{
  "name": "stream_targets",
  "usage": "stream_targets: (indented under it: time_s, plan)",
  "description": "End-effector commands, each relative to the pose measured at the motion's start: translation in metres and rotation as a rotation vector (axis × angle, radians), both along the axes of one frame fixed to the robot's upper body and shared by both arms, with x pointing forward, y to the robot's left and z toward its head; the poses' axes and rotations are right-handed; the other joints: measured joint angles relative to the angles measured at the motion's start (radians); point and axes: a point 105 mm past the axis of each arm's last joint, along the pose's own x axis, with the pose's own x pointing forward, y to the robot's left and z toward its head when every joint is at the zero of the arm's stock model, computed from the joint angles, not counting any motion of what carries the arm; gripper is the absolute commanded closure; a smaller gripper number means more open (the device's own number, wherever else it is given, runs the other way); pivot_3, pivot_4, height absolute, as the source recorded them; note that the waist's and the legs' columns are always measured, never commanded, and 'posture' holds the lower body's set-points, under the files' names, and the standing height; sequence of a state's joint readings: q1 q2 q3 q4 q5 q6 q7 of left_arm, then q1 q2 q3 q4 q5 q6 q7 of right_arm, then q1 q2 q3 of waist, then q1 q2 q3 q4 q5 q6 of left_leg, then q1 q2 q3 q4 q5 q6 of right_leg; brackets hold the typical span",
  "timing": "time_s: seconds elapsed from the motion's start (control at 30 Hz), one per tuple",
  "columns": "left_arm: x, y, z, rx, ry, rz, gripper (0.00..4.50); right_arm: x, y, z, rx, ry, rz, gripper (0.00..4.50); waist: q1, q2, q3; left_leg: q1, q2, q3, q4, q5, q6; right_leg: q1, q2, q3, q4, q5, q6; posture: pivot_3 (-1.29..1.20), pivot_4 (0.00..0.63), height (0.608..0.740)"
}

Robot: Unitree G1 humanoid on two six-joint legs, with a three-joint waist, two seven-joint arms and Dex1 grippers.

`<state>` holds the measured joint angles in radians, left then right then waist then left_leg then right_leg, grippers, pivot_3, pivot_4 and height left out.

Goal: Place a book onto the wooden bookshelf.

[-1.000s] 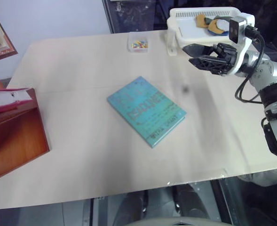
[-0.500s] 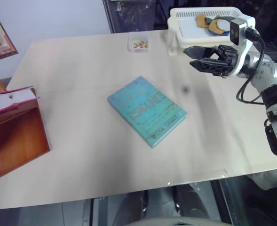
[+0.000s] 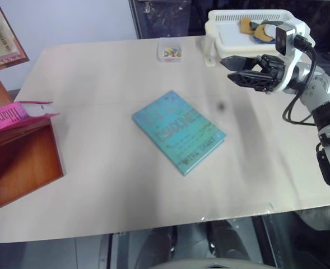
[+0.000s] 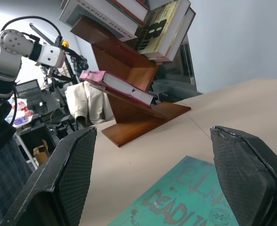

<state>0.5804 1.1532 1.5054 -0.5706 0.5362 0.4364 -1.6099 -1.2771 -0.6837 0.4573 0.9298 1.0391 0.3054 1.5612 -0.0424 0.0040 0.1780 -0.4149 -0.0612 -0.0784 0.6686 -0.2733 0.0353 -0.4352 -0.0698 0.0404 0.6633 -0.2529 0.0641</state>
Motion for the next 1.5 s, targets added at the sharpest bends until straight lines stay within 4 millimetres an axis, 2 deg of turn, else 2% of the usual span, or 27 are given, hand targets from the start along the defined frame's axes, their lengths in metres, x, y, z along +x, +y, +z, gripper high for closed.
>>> stream_targets:
  time_s: [0.03,0.27,0.4,0.57,0.73,0.9,1.1,1.2,1.33,1.5]
  plan:
    - [0.002,-0.01,0.008,0.013,-0.032,-0.037,0.62,-0.009,-0.004,0.011,0.02,-0.051,0.054,0.57,0.0,0.0,0.0,0.0,0.0,0.0,0.0,0.0,0.0,0.0,0.0,0.0,0.0,0.0,0.0,0.0,0.15,0.74]
    - [0.014,-0.034,0.003,-0.057,-0.059,-0.156,0.62,-0.01,-0.007,0.011,0.014,-0.049,0.051,0.57,0.0,0.0,0.0,0.0,0.0,0.0,0.0,0.0,0.0,0.0,0.0,0.0,0.0,0.0,0.0,0.0,0.15,0.74]
    - [0.029,-0.066,0.01,-0.134,-0.116,-0.317,0.62,-0.01,-0.01,0.01,0.011,-0.049,0.042,0.57,0.001,0.0,0.0,0.0,0.0,0.0,0.0,0.0,0.0,0.0,0.0,0.0,0.0,0.0,0.0,0.0,0.15,0.74]
    - [0.04,-0.096,0.012,-0.207,-0.128,-0.465,0.62,-0.013,-0.016,0.009,0.016,-0.046,0.037,0.57,0.002,0.0,0.0,0.0,0.0,-0.001,0.001,0.0,0.0,0.001,0.0,0.0,0.0,0.0,0.0,0.0,0.15,0.74]
    - [0.065,-0.124,-0.01,-0.318,-0.079,-0.619,0.62,-0.017,-0.03,0.006,0.034,-0.04,0.02,0.57,0.002,0.0,0.0,0.0,0.0,-0.001,0.001,0.0,0.0,0.001,0.001,0.0,0.0,0.0,0.0,0.0,0.15,0.74]
    - [0.094,-0.146,-0.022,-0.467,-0.16,-0.712,0.62,-0.029,-0.049,0.002,0.04,-0.027,0.004,0.57,0.007,0.0,0.0,0.0,0.0,-0.001,0.002,0.0,0.0,0.001,0.0,0.0,0.001,0.0,0.0,0.0,0.15,0.74]
    - [0.115,-0.171,-0.036,-0.7,-0.212,-0.787,0.62,-0.046,-0.069,-0.007,0.055,0.0,-0.004,0.57,0.007,0.0,-0.001,0.0,-0.001,-0.001,0.003,0.0,0.0,0.001,0.001,0.0,0.001,0.0,0.0,0.0,0.15,0.74]
    - [0.124,-0.187,-0.05,-0.865,-0.217,-0.814,0.62,-0.055,-0.078,-0.012,0.061,0.017,-0.011,0.57,0.008,0.0,-0.001,-0.001,0.0,0.0,0.006,0.0,0.0,0.001,0.002,0.001,0.003,0.0,0.0,0.0,0.15,0.74]
    - [0.144,-0.201,-0.083,-1.081,-0.196,-0.783,0.62,-0.068,-0.098,-0.031,0.037,0.065,-0.071,0.57,0.019,0.0,-0.001,-0.001,0.0,0.0,0.011,0.0,0.001,0.002,0.002,0.001,0.007,0.0,0.0,0.0,0.15,0.74]
    - [0.154,-0.224,-0.103,-1.215,-0.205,-0.79,0.62,-0.077,-0.109,-0.036,0.033,0.073,-0.105,0.57,0.027,-0.002,0.0,0.0,-0.001,0.001,0.019,0.0,0.001,0.003,0.001,0.002,0.015,0.0,0.001,0.0,0.15,0.74]
